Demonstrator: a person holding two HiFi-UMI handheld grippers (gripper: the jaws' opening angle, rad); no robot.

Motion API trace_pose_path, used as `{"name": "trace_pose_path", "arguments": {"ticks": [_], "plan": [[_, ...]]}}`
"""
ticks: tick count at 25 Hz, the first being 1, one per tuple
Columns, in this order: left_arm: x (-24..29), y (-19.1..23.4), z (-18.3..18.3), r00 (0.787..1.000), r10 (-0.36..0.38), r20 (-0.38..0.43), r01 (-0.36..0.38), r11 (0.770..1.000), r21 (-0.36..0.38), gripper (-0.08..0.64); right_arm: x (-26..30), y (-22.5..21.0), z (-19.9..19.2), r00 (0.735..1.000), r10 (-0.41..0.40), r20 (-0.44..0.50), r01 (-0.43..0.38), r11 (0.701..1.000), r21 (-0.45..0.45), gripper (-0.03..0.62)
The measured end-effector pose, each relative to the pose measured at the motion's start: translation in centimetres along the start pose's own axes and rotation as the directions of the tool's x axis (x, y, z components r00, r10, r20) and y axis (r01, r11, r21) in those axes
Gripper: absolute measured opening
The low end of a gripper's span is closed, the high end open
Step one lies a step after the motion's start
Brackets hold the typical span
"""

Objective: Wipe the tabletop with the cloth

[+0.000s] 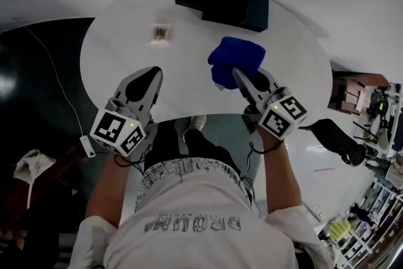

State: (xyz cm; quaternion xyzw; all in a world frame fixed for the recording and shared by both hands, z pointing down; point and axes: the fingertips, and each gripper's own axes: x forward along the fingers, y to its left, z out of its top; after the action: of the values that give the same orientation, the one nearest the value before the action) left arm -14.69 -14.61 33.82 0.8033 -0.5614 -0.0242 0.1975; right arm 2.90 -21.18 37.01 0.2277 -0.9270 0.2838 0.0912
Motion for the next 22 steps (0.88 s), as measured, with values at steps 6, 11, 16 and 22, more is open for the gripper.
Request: {"name": "trace_pose_path", "arguments": {"ticks": [6, 11, 16, 22], "plan": [[0.8, 3.8, -0.1, 1.0, -0.009, -0.023, 0.009, 1.0, -0.011, 0.028, 3.7, -1.0, -0.1, 0.999, -0.03, -0.028, 0.03, 1.0, -0.005, 0.071], [1.4, 5.7, -1.3, 0.999, -0.011, -0.052, 0.01, 1.0, -0.025, 0.028, 6.1, -2.1, -1.0, 0.997, -0.049, -0.061, 0.047, 0.998, -0.03, 0.072], [1.3, 6.6, -2.8, 0.998, -0.01, -0.066, 0.007, 0.999, -0.044, 0.028, 8.0, -3.3, -2.8, 0.99, -0.071, -0.121, 0.065, 0.996, -0.056, 0.071], [0.7, 7.7, -4.9, 0.996, 0.005, -0.089, -0.012, 0.997, -0.073, 0.028, 10.2, -4.8, -5.5, 0.974, -0.097, -0.203, 0.077, 0.992, -0.104, 0.071]]}}
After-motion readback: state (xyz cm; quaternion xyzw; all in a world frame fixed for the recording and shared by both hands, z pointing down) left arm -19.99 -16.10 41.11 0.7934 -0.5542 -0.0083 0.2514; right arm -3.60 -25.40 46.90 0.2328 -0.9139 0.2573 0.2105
